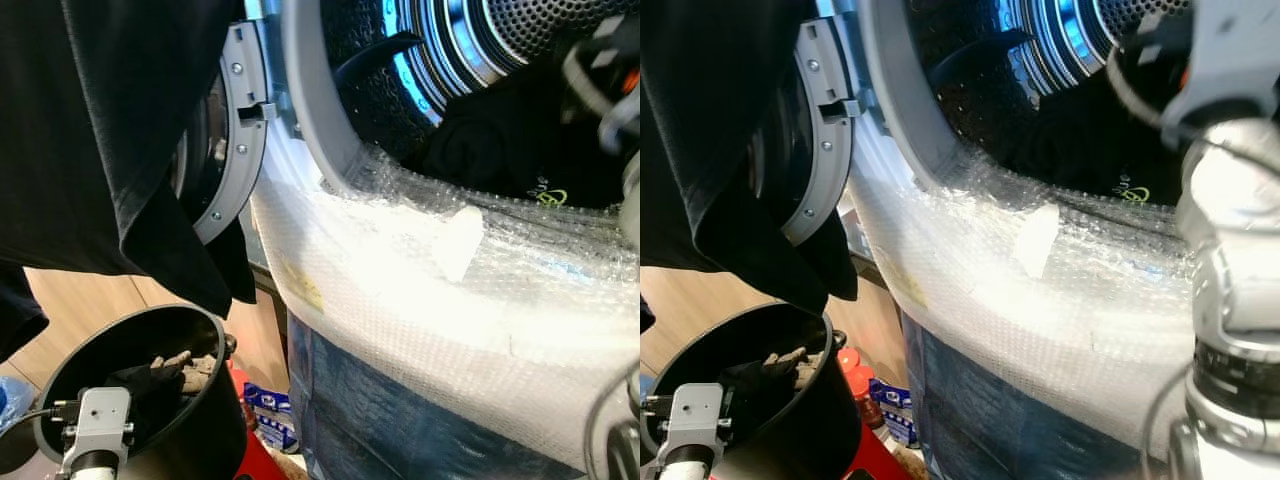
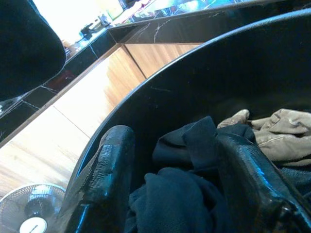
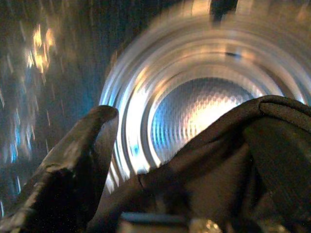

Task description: Clothes washing

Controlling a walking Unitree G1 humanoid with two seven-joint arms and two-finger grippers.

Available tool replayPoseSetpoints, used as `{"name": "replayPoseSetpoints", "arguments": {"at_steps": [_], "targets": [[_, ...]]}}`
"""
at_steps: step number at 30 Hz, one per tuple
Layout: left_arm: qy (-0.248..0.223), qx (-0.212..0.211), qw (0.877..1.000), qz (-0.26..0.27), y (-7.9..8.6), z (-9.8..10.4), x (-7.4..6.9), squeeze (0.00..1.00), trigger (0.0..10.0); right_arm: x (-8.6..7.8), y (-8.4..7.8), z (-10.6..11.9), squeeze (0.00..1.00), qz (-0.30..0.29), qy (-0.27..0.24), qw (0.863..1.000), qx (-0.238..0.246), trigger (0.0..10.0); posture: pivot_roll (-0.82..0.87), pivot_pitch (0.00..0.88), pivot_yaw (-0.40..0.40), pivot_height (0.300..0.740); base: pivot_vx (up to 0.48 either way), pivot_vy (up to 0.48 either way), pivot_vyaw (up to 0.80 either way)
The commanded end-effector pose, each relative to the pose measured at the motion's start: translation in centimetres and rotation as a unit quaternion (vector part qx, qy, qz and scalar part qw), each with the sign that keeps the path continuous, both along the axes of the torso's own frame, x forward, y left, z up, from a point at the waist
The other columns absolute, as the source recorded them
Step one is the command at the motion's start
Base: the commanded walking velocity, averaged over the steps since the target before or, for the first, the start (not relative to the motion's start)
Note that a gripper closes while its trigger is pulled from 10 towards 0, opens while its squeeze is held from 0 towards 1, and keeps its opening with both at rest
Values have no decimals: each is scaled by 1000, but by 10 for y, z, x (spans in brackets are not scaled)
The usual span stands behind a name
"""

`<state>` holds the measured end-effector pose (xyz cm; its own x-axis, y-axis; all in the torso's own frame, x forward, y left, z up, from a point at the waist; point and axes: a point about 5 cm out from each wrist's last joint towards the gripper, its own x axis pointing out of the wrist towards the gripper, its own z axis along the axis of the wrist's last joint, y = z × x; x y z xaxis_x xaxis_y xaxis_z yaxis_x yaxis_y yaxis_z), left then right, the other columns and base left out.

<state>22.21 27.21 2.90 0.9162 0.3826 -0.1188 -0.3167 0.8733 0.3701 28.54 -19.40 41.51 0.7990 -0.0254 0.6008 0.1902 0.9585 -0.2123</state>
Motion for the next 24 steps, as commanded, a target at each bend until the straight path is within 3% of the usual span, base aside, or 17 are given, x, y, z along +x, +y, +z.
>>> {"name": "replayPoseSetpoints", "arguments": {"at_steps": [1,3,4,8,10,12,13,14,16,17,18,19,22,23,24], "targets": [[7,2,1000,4,3,-1,-1,0,10000,17,18,-35,1000,15,104,992,-69,10000,-9,0,105,740,0,0,0],[7,2,1000,4,3,-1,-1,0,10000,24,22,-53,1000,17,148,985,-89,10000,-9,0,105,740,0,0,0],[6,1,1000,5,3,-1,0,0,10000,24,23,-55,1000,25,146,985,-86,10000,4,0,102,740,0,0,0],[4,1,1000,6,3,0,1,0,10000,22,32,-51,1000,81,142,985,-62,10000,-5,0,108,740,0,0,0],[4,1,1000,6,3,0,1,0,10000,20,38,-51,1000,100,157,978,-91,10000,-9,0,108,740,0,0,0],[5,2,1000,4,3,0,1,0,10000,14,40,-38,1000,92,89,988,-91,10000,-7,0,107,740,0,0,0],[4,3,1000,5,3,0,0,0,10000,7,38,-21,1000,91,30,993,-71,10000,7,0,103,740,0,0,0],[3,3,1000,7,3,0,1,0,10000,3,36,-12,1000,92,6,994,-58,10000,8,0,104,740,0,0,0],[-3,1,1000,15,6,2,2,0,10000,-22,27,28,1000,116,-119,986,26,10000,7,0,103,740,0,0,0],[-3,1,1000,15,6,2,2,0,10000,-22,27,28,1000,116,-119,986,26,10000,7,0,103,740,0,0,0],[-3,2,1000,14,6,2,2,0,10000,-26,25,34,1000,131,-130,981,59,10000,7,0,104,740,0,0,0],[-2,2,1000,13,5,2,2,0,10000,-20,29,26,1000,141,-95,985,35,10000,7,0,104,740,0,0,0],[-2,2,1000,12,5,2,2,0,10000,-14,34,17,1000,138,-61,989,0,10000,4,0,106,740,0,0,0],[1,1,1000,9,4,0,2,0,10000,11,46,-32,1000,126,93,984,-79,10000,2,0,107,740,0,0,0],[1,1,1000,8,3,0,2,0,10000,18,48,-51,1000,122,144,978,-94,10000,2,0,107,740,0,0,0]]}}
